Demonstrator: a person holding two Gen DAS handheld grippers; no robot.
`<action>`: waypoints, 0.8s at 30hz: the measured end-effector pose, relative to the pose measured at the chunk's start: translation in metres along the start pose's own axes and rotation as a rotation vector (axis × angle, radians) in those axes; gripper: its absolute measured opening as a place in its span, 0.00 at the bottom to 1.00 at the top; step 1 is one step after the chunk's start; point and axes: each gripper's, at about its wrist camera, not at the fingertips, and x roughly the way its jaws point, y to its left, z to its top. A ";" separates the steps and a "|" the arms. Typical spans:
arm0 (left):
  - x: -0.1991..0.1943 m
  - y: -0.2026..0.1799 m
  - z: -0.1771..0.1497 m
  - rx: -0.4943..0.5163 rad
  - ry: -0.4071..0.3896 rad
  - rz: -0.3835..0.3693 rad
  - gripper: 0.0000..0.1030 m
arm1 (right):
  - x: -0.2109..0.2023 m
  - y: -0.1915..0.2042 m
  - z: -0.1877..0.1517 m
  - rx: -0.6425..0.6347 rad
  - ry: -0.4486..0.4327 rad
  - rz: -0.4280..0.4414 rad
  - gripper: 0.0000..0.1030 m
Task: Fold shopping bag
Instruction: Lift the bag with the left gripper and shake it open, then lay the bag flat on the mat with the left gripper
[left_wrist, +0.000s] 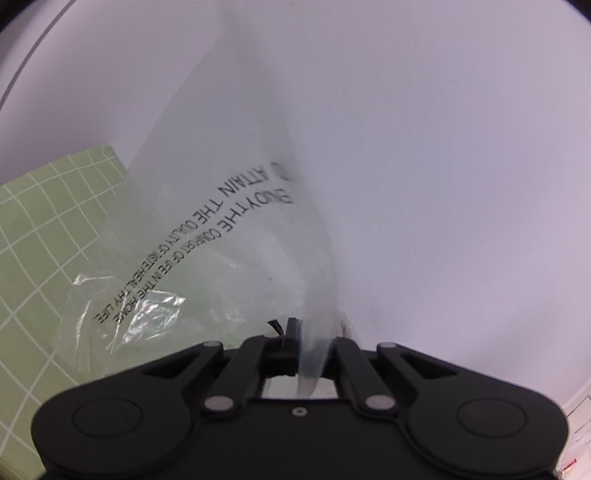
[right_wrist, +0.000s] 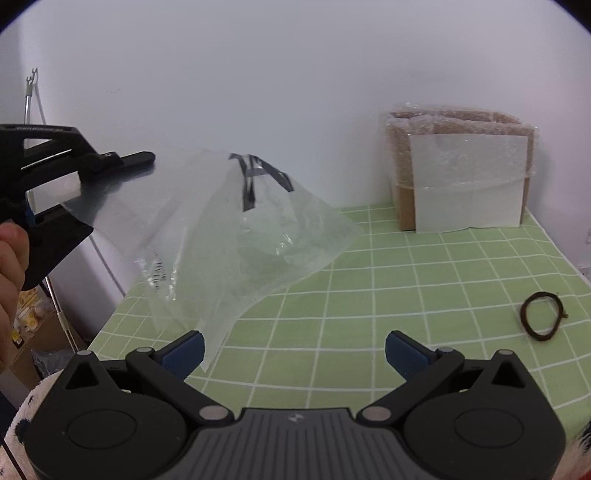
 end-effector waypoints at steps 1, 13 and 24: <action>-0.002 0.000 -0.001 -0.009 0.003 -0.004 0.00 | 0.001 0.002 -0.001 -0.005 -0.001 0.005 1.00; -0.025 -0.004 -0.010 -0.017 0.023 -0.011 0.00 | 0.016 0.017 -0.006 -0.008 -0.057 0.053 0.78; -0.014 -0.017 -0.016 -0.023 0.042 0.005 0.00 | 0.027 0.038 -0.015 -0.140 -0.074 -0.012 0.08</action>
